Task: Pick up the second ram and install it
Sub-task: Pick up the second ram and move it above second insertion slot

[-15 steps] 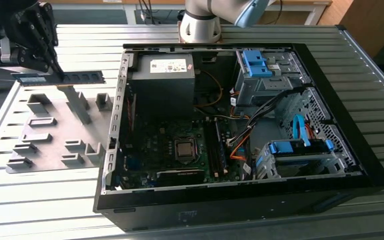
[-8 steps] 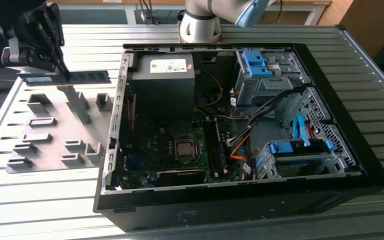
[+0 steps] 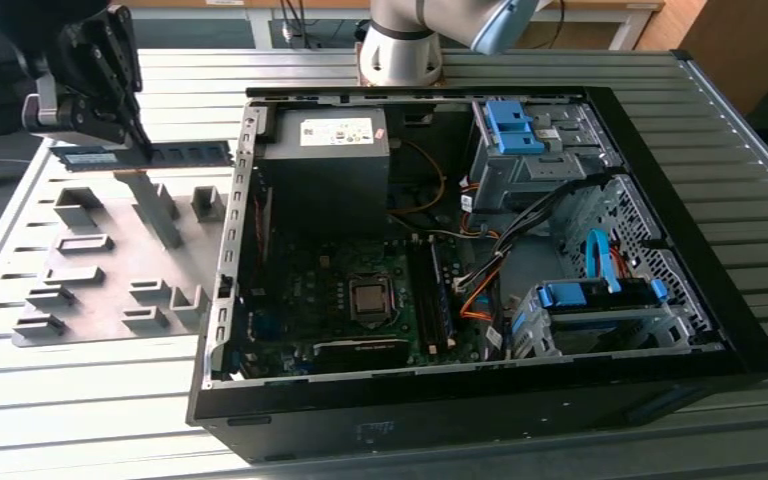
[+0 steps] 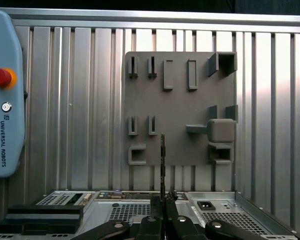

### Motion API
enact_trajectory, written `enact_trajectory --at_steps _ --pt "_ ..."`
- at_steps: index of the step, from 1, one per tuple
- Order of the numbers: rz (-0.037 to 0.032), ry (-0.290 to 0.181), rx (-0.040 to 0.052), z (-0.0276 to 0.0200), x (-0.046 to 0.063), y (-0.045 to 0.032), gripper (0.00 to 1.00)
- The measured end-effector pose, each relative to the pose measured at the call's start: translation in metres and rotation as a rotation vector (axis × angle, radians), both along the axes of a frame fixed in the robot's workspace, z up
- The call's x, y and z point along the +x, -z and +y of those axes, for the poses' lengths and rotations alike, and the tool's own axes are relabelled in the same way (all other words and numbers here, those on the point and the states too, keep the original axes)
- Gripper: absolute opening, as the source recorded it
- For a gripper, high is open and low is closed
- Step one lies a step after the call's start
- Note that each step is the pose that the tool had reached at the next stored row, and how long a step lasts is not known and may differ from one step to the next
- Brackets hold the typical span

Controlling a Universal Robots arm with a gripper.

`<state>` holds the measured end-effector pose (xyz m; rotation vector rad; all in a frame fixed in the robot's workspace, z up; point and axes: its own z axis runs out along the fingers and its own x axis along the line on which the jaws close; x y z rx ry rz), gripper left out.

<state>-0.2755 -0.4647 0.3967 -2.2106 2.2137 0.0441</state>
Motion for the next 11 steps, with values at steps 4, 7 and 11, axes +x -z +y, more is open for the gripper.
enact_trajectory --at_steps 4,7,11 --pt "0.0 0.0 -0.0001 0.0 0.005 0.0 0.14" --pt "0.0 0.0 0.0 0.0 0.009 0.0 0.14" --pt "0.0 0.0 0.0 0.0 0.014 0.0 0.14"
